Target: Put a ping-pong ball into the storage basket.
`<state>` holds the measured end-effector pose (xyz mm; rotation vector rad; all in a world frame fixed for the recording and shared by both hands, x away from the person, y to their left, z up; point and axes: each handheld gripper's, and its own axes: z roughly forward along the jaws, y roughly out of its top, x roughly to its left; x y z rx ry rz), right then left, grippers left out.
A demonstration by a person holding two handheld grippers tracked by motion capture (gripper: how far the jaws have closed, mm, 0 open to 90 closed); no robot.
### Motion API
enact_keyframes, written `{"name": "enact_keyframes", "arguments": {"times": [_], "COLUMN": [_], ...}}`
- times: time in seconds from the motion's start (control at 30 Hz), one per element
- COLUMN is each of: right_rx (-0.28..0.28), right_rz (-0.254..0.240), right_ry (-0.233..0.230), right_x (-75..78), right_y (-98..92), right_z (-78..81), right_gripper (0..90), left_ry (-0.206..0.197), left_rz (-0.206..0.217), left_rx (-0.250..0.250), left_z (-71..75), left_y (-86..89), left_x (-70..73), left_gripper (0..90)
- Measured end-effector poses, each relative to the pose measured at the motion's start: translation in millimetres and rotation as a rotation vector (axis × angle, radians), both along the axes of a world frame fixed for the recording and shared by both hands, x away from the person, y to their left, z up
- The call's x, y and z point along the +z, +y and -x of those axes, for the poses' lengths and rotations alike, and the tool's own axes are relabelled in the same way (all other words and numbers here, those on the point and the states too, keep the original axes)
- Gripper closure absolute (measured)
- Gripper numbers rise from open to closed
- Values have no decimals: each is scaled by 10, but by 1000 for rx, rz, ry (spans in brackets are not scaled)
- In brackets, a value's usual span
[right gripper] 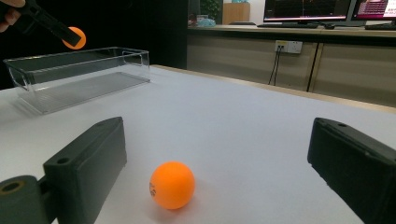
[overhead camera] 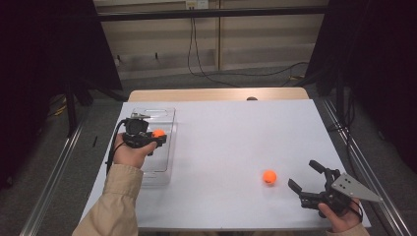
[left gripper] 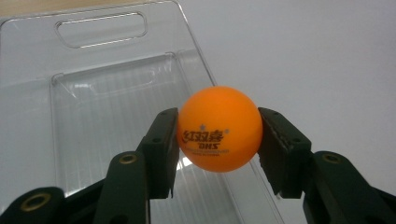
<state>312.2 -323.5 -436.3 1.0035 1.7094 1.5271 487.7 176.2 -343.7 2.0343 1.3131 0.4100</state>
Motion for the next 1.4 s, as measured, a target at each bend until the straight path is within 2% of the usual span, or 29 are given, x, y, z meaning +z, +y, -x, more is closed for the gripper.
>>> {"name": "enact_keyframes", "arguments": {"times": [0.23, 0.3, 0.33, 0.37, 0.5, 0.6, 0.67, 0.83, 1.3, 1.4], "right_rx": [1, -2, -2, 3, 3, 2, 7, 7, 3, 3], "right_rz": [5, 0, 0, 2, 9, 3, 8, 7, 2, 2], "right_ry": [1, 2, 2, 5, 2, 5, 4, 6, 5, 4], "right_x": [-1, 0, 0, 0, -4, -3, -5, -4, -2, -2], "right_y": [6, 16, 16, 17, 18, 19, 18, 20, 20, 20], "right_z": [2, 3, 3, 3, 2, 1, 0, 0, -1, -1], "right_gripper": [44, 44, 44, 44, 44, 44, 44, 45, 44, 45], "left_ry": [3, -4, -8, -3, -5, -2, -2, -2, 4, 6], "left_rz": [-3, -1, 13, -7, -17, -1, -14, -4, -24, -11], "left_rx": [2, 14, 30, 18, 22, 37, 28, 44, 34, 43], "left_z": [-2, 0, 3, 2, 0, 5, 3, 10, 11, 14], "left_y": [54, 59, 49, 69, 95, 108, 121, 127, 150, 145], "left_x": [-6, -12, -20, -19, -37, -64, -69, -94, -142, -151], "left_gripper": [510, 510, 510, 510, 510, 510, 510, 510, 510, 510]}}
